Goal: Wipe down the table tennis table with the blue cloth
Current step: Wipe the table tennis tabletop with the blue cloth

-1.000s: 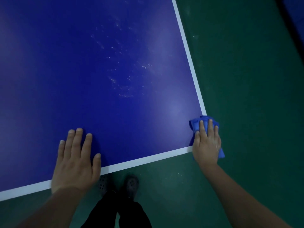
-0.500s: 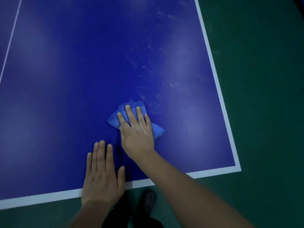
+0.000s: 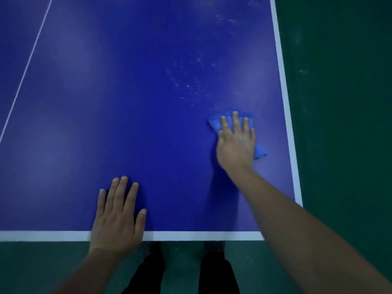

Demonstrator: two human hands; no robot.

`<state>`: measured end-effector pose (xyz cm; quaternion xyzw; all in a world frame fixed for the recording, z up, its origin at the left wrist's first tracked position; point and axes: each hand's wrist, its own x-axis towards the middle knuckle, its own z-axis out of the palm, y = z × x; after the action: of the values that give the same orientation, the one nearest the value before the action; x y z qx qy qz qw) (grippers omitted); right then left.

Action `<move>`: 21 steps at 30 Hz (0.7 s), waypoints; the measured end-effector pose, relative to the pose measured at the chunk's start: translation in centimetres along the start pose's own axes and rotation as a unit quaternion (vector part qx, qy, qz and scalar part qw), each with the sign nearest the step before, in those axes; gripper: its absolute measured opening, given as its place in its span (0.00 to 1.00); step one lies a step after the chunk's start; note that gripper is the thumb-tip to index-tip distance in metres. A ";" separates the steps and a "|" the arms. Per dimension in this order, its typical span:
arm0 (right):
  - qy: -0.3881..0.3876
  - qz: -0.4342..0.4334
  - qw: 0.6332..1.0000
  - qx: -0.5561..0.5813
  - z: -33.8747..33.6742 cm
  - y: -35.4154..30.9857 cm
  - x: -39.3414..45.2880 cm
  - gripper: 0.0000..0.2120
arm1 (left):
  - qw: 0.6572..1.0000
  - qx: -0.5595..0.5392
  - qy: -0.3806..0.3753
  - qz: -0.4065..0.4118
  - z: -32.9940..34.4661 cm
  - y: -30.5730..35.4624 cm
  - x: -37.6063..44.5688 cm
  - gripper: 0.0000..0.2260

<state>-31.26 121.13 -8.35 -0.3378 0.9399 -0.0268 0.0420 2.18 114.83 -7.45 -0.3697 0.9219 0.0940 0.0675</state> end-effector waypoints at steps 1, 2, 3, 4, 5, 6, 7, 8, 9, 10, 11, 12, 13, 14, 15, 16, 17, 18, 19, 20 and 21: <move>-0.002 0.008 1.000 -0.004 -0.3 2.5 0.4 0.24 | 1.000 0.001 0.004 -0.016 -0.1 0.3 -0.1 0.31; -0.003 0.009 1.000 -0.011 -0.5 5.0 0.9 0.24 | 0.999 -0.006 0.012 -0.037 -0.1 0.8 -0.2 0.32; -0.003 0.007 1.000 -0.016 -0.8 7.2 1.4 0.24 | 0.998 -0.018 0.023 -0.058 -0.2 1.6 -0.2 0.32; 0.001 0.005 1.000 -0.020 -1.0 9.2 2.1 0.23 | 0.996 -0.033 0.034 -0.076 -0.3 2.9 -0.1 0.32; 0.005 0.004 1.000 -0.018 -1.3 11.0 2.8 0.23 | 0.994 -0.045 0.046 -0.086 -0.4 4.5 0.1 0.32; 0.005 0.006 1.000 -0.014 -1.6 12.4 3.5 0.23 | 0.992 -0.057 0.055 -0.093 -0.5 6.3 0.4 0.31; 0.005 0.009 1.000 -0.007 -1.8 13.4 4.0 0.23 | 0.991 -0.069 0.061 -0.101 -0.4 8.2 0.8 0.31; 0.006 0.017 1.000 0.004 -2.0 13.9 4.0 0.23 | 0.988 -0.081 0.063 -0.111 -0.4 10.1 1.1 0.32; 0.014 0.023 1.000 0.007 -2.1 13.9 3.4 0.23 | 0.986 -0.093 0.062 -0.123 -0.3 11.9 1.3 0.32; 0.027 0.012 1.000 0.000 -2.0 13.6 2.0 0.23 | 0.984 -0.104 0.062 -0.133 -0.1 13.4 1.5 0.32; 0.033 -0.021 0.999 -0.009 -1.5 13.2 -0.1 0.23 | 0.982 -0.111 0.060 -0.143 0.3 14.7 1.5 0.32; 0.032 -0.078 0.996 -0.010 -1.0 12.9 -2.6 0.23 | 0.980 -0.113 0.059 -0.152 0.7 15.7 1.5 0.32; 0.022 -0.144 0.989 -0.004 -0.6 12.9 -4.5 0.23 | 0.979 -0.111 0.058 -0.160 1.1 16.1 1.4 0.32; 0.014 -0.200 0.980 0.002 -0.3 13.5 -5.1 0.22 | 0.979 -0.106 0.057 -0.166 1.4 16.3 1.3 0.32; 0.002 -0.236 0.972 0.008 -0.3 14.3 -4.2 0.22 | 0.980 -0.098 0.053 -0.166 1.6 16.2 1.2 0.31; -0.002 -0.247 0.969 0.002 -0.5 15.2 -2.3 0.22 | 0.981 -0.089 0.049 -0.164 1.8 16.1 1.2 0.31; 0.001 -0.237 0.971 -0.007 -0.9 15.8 0.1 0.22 | 0.982 -0.082 0.047 -0.163 1.9 16.0 1.2 0.31; 0.008 -0.215 0.976 -0.016 -1.3 16.3 2.6 0.22 | 0.982 -0.080 0.048 -0.163 1.8 16.0 1.2 0.31; 0.006 -0.187 0.982 -0.017 -1.8 16.6 5.1 0.22 | 0.982 -0.081 0.051 -0.162 1.8 16.1 1.3 0.31; 0.005 -0.167 0.986 -0.012 -2.1 16.8 7.2 0.22 | 0.982 -0.084 0.053 -0.160 1.7 16.3 1.3 0.31; -0.001 -0.157 0.988 -0.005 -2.3 16.8 8.5 0.22 | 0.982 -0.086 0.053 -0.159 1.7 16.3 1.3 0.31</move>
<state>-48.67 128.70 -7.95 -0.4816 0.8752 -0.0286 0.0363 -9.98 125.95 -7.32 -0.5200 0.8423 0.1416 0.0004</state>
